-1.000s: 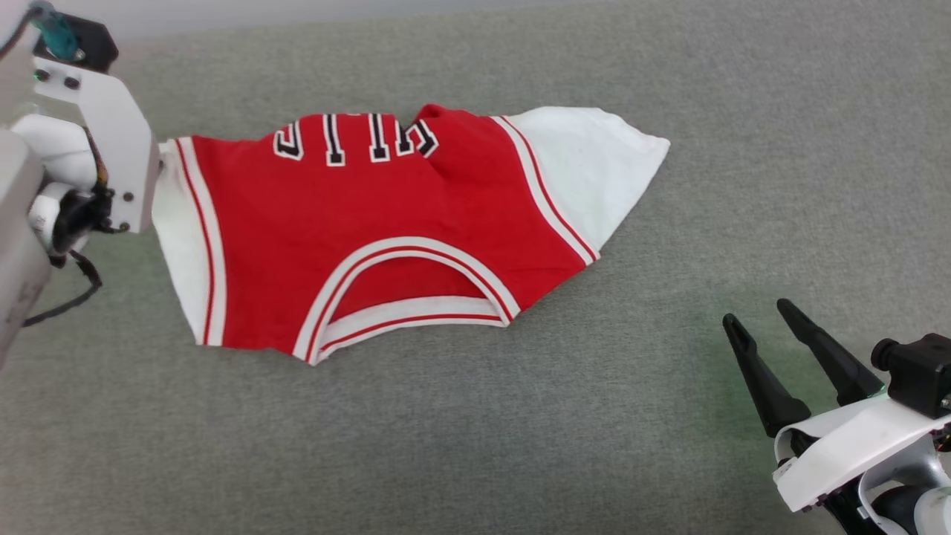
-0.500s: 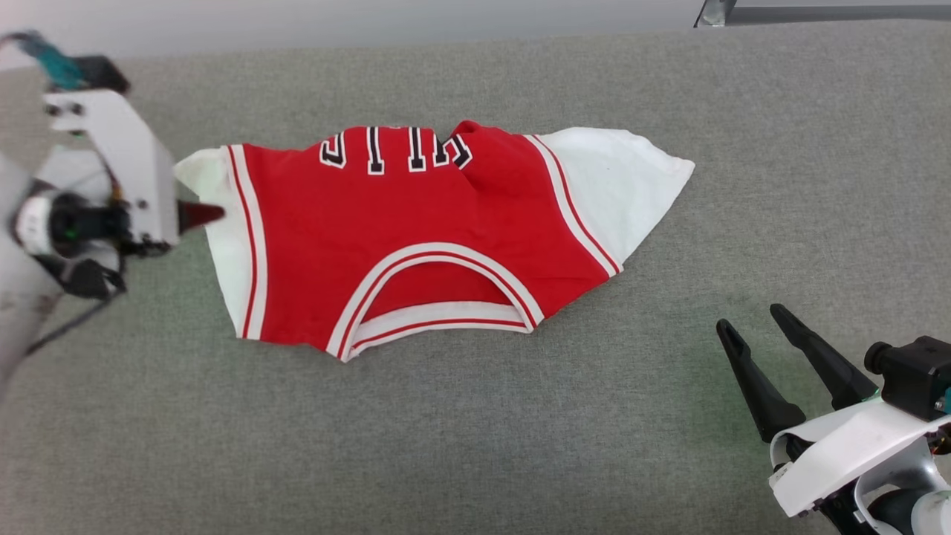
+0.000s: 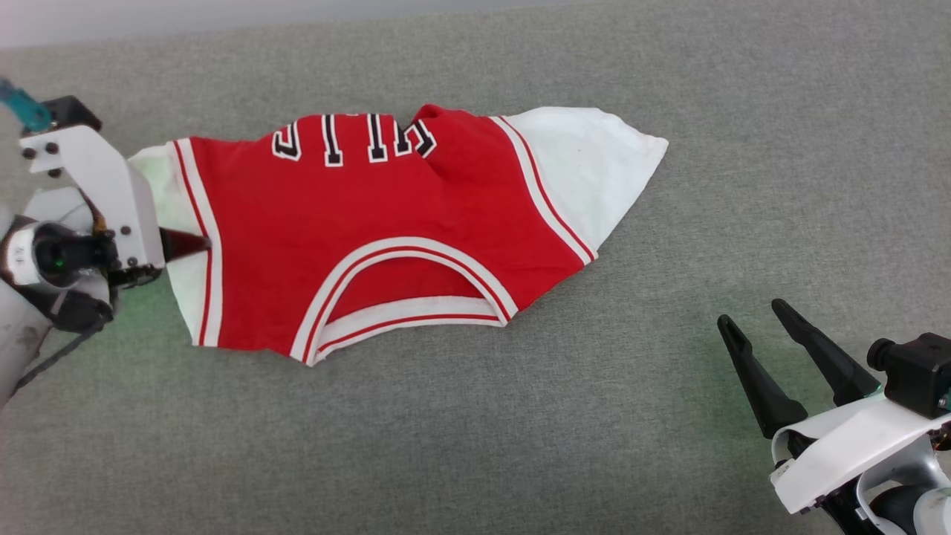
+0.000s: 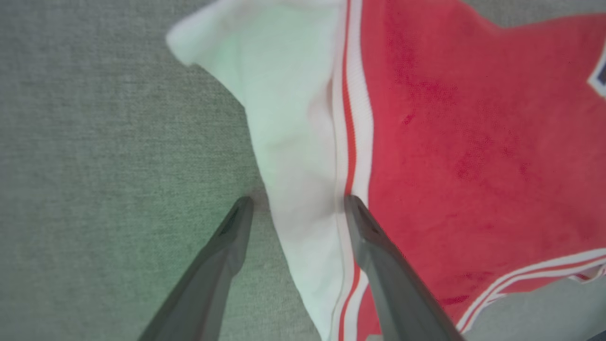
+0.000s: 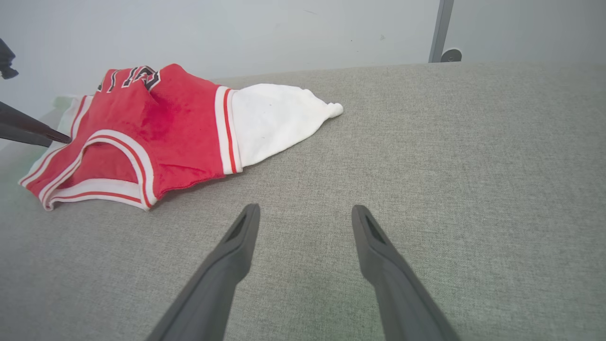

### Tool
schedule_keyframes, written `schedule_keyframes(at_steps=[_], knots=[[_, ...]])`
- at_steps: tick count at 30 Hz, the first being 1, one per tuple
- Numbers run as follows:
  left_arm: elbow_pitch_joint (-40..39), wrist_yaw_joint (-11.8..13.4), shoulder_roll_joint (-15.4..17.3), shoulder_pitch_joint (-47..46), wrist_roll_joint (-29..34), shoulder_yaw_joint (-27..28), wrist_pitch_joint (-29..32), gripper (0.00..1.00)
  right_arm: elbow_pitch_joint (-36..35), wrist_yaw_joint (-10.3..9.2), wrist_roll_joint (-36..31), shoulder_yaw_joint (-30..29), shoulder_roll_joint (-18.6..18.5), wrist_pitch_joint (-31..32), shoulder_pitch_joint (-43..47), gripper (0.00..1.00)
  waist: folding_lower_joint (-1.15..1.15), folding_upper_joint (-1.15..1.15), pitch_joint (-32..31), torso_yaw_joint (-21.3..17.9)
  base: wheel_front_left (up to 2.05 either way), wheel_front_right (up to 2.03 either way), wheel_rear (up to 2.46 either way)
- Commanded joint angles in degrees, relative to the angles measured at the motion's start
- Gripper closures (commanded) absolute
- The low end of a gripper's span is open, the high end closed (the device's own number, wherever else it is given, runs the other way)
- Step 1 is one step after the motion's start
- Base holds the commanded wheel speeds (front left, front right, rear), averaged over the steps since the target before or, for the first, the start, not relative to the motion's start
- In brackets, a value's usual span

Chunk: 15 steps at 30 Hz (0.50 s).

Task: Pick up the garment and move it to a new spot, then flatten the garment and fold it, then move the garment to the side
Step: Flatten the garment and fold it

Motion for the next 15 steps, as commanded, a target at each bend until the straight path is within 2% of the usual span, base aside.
schedule_keyframes(at_steps=[1, 2, 3, 4, 5, 6, 10, 15], knots=[[0.2, -0.2, 0.1, 1.0, -1.0, 0.7, -0.6, 0.0, -0.3, -0.04, 0.3, 0.1, -0.2, -0.2, -0.2, 0.0, 0.0, 0.0, 0.2, -0.3, 0.0, 0.0, 0.0], [0.5, -0.4, -0.2, 1.3, -1.5, 1.1, -0.7, 0.0, -0.3, -0.04, 0.3, 0.0, -0.2, -0.2, -0.3, 0.0, 0.0, 0.0, 0.2, -0.4, 0.0, 0.0, 0.0], [0.5, -0.6, -0.3, 1.5, -1.4, 1.2, -1.1, 0.14, -0.3, -0.04, 0.3, -0.1, -0.2, -0.1, -0.3, 0.0, 0.0, 0.0, 0.1, -0.4, 0.0, 0.0, 0.0], [0.7, -0.9, -0.2, 1.6, -1.3, 1.4, -1.7, 0.58, -0.2, -0.04, 0.2, -0.1, -0.2, -0.1, -0.2, 0.0, 0.0, 0.0, 0.1, -0.4, 0.0, 0.0, 0.0], [1.0, -0.8, -0.2, 1.7, -1.3, 1.6, -2.3, 0.96, -0.2, -0.04, 0.2, -0.1, -0.2, 0.0, -0.2, 0.0, 0.0, 0.0, 0.0, -0.4, 0.0, 0.0, 0.0], [1.2, -1.0, -0.3, 1.8, -1.3, 1.5, -2.4, 1.0, -0.2, -0.04, 0.1, -0.1, -0.2, 0.0, -0.2, 0.0, 0.0, 0.0, -0.1, -0.4, 0.0, 0.0, 0.0], [1.5, -2.3, -0.3, 1.0, 0.2, 1.0, -3.7, 1.0, -0.2, -0.04, -0.1, 0.1, 0.1, 0.2, -0.1, 0.0, 0.0, 0.0, -0.6, -0.5, 0.0, 0.0, 0.0], [-1.5, -4.2, -2.4, -2.3, 3.6, -0.7, -4.2, 1.0, -0.1, -0.04, -0.1, 0.1, 0.4, 0.0, 0.2, 0.0, 0.0, 0.0, -0.8, -0.4, 0.0, 0.0, 0.0]])
